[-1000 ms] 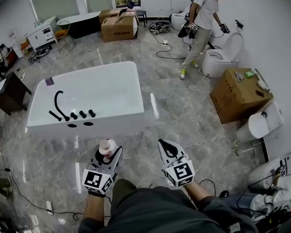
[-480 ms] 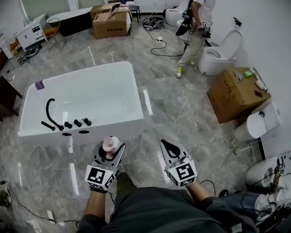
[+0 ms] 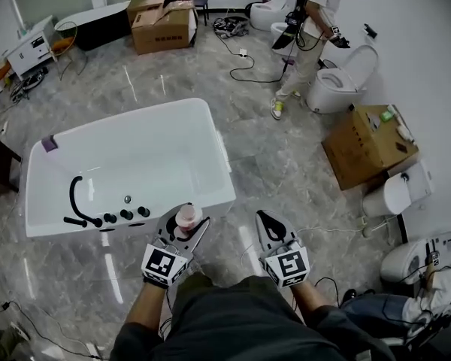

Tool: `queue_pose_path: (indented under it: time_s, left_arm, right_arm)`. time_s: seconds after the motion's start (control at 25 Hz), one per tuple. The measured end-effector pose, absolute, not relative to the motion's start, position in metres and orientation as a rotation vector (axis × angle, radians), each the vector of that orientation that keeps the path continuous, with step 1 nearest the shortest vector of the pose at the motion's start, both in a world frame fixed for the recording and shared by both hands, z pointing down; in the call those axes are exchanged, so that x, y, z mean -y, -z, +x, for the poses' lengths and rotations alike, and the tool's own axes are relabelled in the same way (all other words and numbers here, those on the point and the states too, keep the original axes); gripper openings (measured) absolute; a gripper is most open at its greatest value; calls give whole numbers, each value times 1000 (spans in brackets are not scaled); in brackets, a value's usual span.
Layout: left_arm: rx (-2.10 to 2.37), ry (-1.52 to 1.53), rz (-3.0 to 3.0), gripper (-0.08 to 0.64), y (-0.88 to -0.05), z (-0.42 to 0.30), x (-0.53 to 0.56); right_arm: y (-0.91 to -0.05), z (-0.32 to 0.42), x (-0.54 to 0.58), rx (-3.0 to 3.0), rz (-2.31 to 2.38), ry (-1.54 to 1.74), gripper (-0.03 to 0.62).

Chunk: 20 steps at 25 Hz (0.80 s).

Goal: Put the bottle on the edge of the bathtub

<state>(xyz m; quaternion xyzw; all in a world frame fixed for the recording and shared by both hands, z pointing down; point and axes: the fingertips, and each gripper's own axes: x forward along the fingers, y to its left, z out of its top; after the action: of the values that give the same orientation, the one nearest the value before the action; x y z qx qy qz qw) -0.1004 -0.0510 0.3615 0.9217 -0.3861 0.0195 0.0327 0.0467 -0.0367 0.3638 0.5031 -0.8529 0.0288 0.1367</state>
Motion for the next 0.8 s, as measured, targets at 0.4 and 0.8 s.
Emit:
queue_pose_path:
  time_s: [0.4,0.8]
  left_arm:
    - [1127,-24,2861,225,-380,-101,131]
    - [1110,-57,2885,225,-466,-57,178]
  right_arm:
    - [-386,44,106,2475,1424,-91,0]
    - [-464,103,145,2457,1349,-76,0]
